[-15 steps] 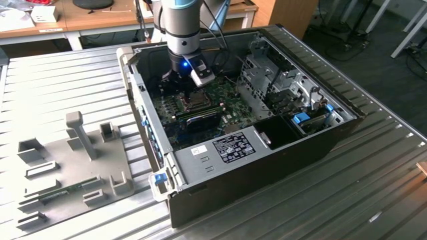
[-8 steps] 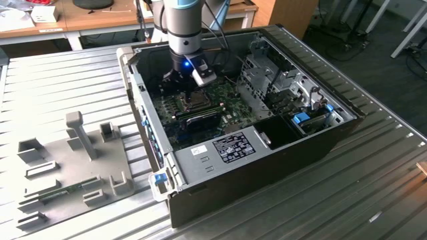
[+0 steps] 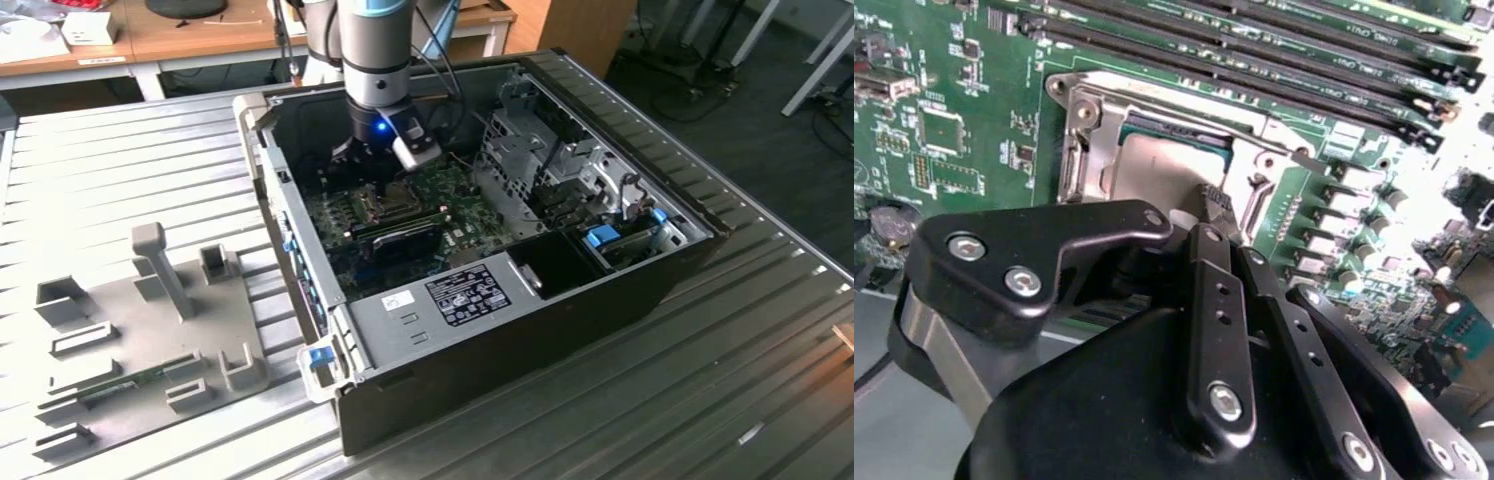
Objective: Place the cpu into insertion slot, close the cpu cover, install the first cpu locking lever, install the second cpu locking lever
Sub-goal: 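Install the first cpu locking lever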
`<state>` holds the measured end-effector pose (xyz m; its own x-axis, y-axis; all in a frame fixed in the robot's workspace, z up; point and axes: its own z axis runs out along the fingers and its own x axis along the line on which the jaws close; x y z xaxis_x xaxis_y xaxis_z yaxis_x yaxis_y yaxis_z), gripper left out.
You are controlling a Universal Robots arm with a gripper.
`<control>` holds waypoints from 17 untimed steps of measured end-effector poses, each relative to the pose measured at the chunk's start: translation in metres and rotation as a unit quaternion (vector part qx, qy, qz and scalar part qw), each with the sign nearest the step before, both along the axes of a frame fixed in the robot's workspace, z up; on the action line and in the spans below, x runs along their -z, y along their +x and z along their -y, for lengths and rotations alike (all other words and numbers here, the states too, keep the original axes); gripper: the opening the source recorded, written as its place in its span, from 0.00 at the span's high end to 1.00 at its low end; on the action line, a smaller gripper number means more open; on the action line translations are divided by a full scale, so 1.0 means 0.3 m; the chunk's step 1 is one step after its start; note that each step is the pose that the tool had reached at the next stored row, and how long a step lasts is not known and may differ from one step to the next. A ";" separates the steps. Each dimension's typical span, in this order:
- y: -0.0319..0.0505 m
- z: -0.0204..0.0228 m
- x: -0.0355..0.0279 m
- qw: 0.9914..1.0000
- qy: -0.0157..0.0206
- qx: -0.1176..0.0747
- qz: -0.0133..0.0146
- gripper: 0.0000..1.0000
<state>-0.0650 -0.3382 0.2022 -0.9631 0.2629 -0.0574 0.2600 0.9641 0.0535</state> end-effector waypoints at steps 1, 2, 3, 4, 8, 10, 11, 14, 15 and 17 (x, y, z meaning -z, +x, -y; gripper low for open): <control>0.000 0.000 -0.001 1.000 0.000 -0.006 0.000 0.90; 0.000 0.000 -0.003 1.000 0.000 -0.011 0.000 0.90; 0.000 0.000 -0.005 1.000 0.000 -0.014 0.000 0.90; 0.000 0.000 -0.008 1.000 0.000 -0.016 -0.001 0.90; 0.000 0.000 -0.034 1.000 0.000 -0.017 -0.001 0.90; 0.000 0.000 -0.044 1.000 0.000 -0.017 -0.001 0.90; 0.000 0.000 -0.044 1.000 0.000 -0.017 -0.001 0.90; 0.000 0.000 -0.044 1.000 0.000 -0.017 -0.001 0.90; 0.001 0.000 -0.044 1.000 0.000 -0.017 -0.001 0.90; 0.004 0.000 -0.044 1.000 0.000 -0.017 -0.001 0.90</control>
